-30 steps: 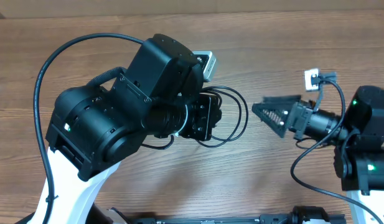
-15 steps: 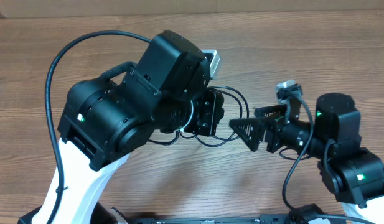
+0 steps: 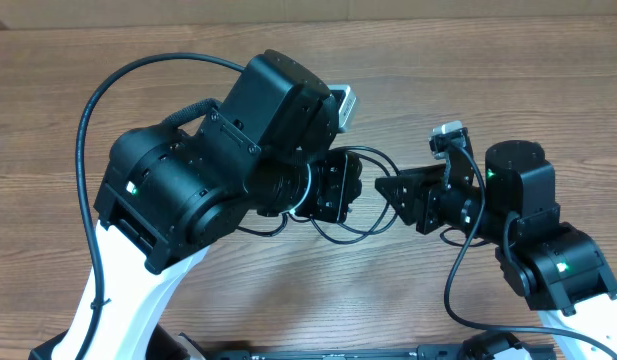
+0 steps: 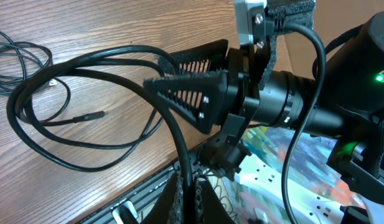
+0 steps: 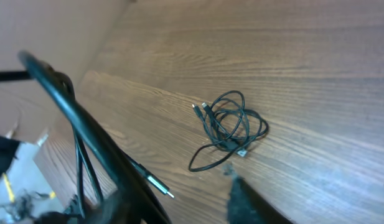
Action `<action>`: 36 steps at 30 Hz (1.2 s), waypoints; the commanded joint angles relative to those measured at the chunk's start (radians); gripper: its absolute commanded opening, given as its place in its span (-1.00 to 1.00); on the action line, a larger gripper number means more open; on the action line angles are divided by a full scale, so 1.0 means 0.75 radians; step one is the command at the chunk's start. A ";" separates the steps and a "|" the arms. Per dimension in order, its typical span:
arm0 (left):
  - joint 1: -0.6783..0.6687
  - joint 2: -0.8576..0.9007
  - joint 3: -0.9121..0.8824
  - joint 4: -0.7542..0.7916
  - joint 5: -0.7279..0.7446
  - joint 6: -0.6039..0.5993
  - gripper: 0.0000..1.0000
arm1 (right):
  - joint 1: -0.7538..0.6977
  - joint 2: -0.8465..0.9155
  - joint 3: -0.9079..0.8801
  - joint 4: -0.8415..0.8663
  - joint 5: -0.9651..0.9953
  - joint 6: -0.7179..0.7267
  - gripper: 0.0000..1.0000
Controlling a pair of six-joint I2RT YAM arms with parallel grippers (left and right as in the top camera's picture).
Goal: Untangle cables
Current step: 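Raise the right gripper toward the cable held by the left gripper, then grasp the hanging cable strand with the right gripper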
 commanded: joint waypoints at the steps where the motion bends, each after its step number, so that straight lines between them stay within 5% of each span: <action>1: -0.003 0.002 0.003 -0.002 -0.007 -0.003 -0.92 | 0.004 -0.012 0.050 0.005 0.019 0.007 -0.37; 11: -0.003 0.002 0.003 -0.002 -0.158 -0.003 -0.92 | 0.004 -0.012 0.050 -0.062 0.236 0.101 -0.62; 21: -0.003 0.002 0.003 -0.002 -0.386 -0.003 -0.92 | 0.004 -0.011 0.050 -0.167 0.633 0.362 -0.63; 36: 0.009 0.002 0.003 -0.002 -0.730 -0.002 -0.92 | 0.004 -0.011 0.050 -0.262 0.652 0.449 -0.51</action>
